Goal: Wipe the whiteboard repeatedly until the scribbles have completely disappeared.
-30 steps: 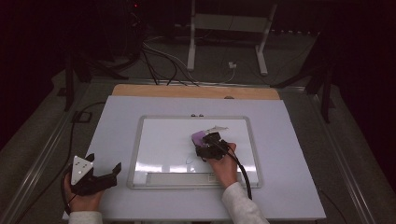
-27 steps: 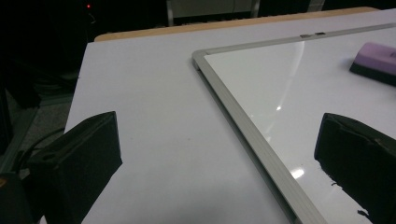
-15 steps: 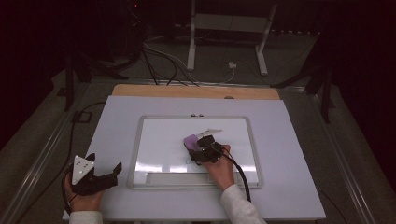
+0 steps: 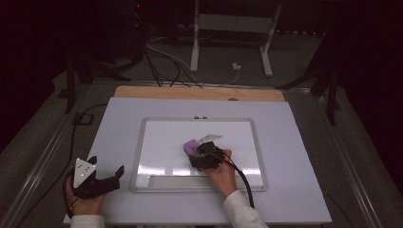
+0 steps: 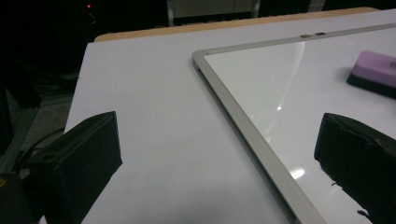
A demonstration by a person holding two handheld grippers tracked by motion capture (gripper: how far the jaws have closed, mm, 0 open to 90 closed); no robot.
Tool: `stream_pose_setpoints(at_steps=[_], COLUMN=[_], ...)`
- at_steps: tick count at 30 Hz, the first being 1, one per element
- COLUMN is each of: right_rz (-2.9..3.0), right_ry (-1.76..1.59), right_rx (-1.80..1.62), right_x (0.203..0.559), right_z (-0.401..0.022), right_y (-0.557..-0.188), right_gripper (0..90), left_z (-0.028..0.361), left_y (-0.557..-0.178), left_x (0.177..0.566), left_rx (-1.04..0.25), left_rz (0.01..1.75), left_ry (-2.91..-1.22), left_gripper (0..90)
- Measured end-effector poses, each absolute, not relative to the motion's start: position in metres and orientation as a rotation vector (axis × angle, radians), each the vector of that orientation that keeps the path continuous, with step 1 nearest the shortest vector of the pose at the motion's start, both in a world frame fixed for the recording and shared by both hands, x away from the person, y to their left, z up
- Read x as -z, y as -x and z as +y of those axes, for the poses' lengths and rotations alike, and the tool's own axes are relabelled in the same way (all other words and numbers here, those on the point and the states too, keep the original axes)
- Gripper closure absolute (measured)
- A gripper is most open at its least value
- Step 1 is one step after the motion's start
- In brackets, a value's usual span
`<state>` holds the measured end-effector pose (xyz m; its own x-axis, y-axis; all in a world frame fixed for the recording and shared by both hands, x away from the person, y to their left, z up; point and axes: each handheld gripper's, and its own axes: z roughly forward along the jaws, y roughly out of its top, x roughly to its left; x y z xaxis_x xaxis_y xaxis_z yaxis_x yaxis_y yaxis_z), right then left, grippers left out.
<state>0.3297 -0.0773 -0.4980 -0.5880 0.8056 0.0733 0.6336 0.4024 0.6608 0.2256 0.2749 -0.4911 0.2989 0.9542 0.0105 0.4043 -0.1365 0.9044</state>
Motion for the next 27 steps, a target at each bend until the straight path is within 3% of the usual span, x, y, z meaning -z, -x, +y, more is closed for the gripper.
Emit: stream_pose_setpoints(at_steps=[4, 10, 17, 27], right_rz=[2.447, 2.36, 2.433, 2.302], right_ry=[-1.187, -1.304, -1.196, -1.375], right_rx=[-0.974, -0.942, -0.981, -0.918], right_x=[0.498, 0.498, 0.499, 0.498], right_z=[-0.065, -0.08, -0.061, -0.108], right_y=[-0.322, -0.337, -0.323, -0.347], right_gripper=[40.8, 40.7, 40.7, 40.6], left_z=[0.274, 0.277, 0.274, 0.276], left_y=[-0.225, -0.225, -0.225, -0.225], left_x=[0.491, 0.491, 0.491, 0.491], left_rx=[-0.803, -0.8, -0.803, -0.802], left_rz=[1.242, 1.248, 1.241, 1.244], left_ry=[-1.7, -1.695, -1.698, -1.699], left_gripper=[1.5, 1.5, 1.5, 1.5])
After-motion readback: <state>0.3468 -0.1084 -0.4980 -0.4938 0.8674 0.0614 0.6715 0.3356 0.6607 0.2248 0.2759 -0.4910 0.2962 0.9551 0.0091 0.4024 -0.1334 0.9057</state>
